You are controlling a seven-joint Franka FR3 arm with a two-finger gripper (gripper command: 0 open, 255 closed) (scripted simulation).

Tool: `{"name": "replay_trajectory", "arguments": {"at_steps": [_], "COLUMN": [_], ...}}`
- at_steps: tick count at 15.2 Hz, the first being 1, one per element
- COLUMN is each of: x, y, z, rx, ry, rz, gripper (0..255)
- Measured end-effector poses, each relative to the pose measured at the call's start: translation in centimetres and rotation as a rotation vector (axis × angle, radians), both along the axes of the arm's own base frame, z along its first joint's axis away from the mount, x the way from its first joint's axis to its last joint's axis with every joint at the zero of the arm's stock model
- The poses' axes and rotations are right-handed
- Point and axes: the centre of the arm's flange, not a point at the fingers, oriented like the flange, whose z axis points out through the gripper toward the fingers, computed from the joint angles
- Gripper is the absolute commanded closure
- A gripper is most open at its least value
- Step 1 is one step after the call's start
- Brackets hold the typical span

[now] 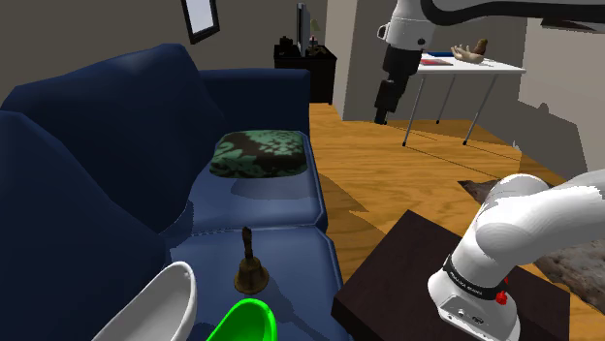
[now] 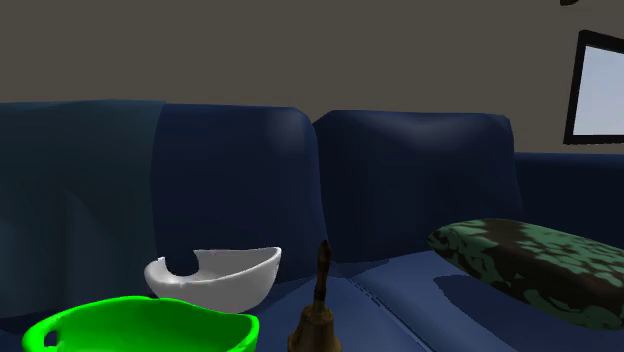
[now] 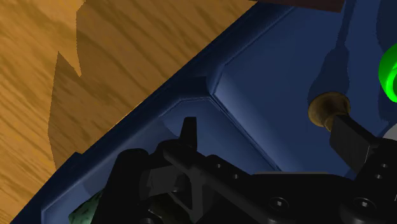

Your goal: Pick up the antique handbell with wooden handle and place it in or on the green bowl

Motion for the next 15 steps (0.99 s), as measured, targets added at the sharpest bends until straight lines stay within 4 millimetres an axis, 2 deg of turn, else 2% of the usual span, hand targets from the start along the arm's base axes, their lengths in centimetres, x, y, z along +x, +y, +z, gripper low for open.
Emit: {"name": "replay_trajectory", "arguments": {"at_steps": [2, 5, 8, 15], "x": [0.3, 1.7, 3.7, 7.1], "y": [0.4, 2.5, 4.9, 11.2], "z": [-0.4, -2.3, -4.8, -10.6], "rx": [0.0, 0.003, 0.006, 0.013], "ry": [0.0, 0.001, 0.002, 0.002], "rz": [0.0, 0.002, 0.003, 0.006], "gripper": [0, 0, 0, 0]}}
